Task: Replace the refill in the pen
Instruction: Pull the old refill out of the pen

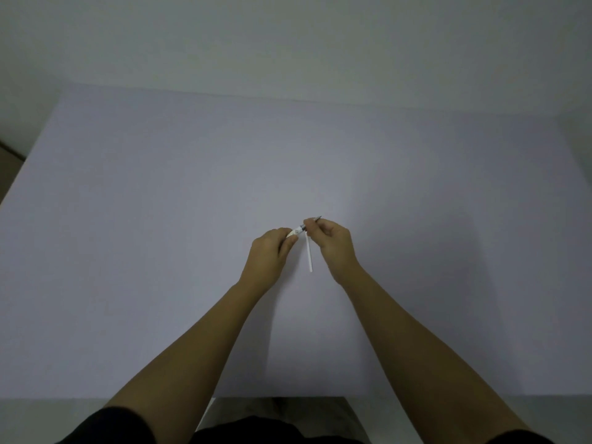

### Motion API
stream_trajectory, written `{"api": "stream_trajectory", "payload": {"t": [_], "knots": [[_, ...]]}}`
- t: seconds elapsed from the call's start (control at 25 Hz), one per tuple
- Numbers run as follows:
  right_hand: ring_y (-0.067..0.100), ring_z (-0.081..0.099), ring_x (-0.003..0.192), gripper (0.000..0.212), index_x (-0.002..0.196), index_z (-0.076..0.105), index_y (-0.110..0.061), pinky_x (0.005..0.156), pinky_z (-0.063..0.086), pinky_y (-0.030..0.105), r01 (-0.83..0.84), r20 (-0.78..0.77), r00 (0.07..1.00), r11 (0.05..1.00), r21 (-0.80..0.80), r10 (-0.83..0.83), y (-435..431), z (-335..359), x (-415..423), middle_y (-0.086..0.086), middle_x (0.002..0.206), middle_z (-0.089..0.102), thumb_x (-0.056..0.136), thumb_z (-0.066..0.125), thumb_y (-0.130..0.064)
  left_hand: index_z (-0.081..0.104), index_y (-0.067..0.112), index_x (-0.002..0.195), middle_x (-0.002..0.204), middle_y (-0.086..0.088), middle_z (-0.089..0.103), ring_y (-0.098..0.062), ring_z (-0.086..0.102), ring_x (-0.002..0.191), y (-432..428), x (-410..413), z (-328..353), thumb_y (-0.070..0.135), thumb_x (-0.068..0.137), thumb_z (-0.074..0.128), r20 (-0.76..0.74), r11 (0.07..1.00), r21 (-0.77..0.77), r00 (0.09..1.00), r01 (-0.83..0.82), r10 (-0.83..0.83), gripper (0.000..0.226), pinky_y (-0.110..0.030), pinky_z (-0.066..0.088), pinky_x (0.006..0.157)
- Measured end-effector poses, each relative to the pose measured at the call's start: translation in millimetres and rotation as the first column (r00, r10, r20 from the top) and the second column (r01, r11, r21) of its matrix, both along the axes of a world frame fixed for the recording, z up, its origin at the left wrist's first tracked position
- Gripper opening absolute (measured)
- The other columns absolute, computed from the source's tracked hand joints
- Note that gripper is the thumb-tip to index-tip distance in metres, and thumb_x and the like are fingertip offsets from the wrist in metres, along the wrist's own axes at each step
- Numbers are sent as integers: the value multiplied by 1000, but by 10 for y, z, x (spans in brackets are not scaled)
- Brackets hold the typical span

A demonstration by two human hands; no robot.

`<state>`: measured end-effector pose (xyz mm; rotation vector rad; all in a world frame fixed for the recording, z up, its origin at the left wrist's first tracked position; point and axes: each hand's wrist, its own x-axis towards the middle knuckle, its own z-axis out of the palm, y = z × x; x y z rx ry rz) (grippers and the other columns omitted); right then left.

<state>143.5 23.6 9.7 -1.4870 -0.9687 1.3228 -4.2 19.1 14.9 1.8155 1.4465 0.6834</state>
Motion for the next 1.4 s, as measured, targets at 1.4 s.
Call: {"api": "stream_trajectory", "payload": {"t": [1.4], "knots": [[3, 68, 84, 15, 91, 68, -26, 82, 53, 21, -368, 415, 865, 919, 142, 282, -129, 345, 256, -7, 86, 71, 78, 73, -20, 66, 13, 99, 78, -2, 64, -16, 53, 70, 81, -296, 228, 30, 94, 49, -87, 952, 27, 949, 306, -303, 24, -12, 37, 64]]}}
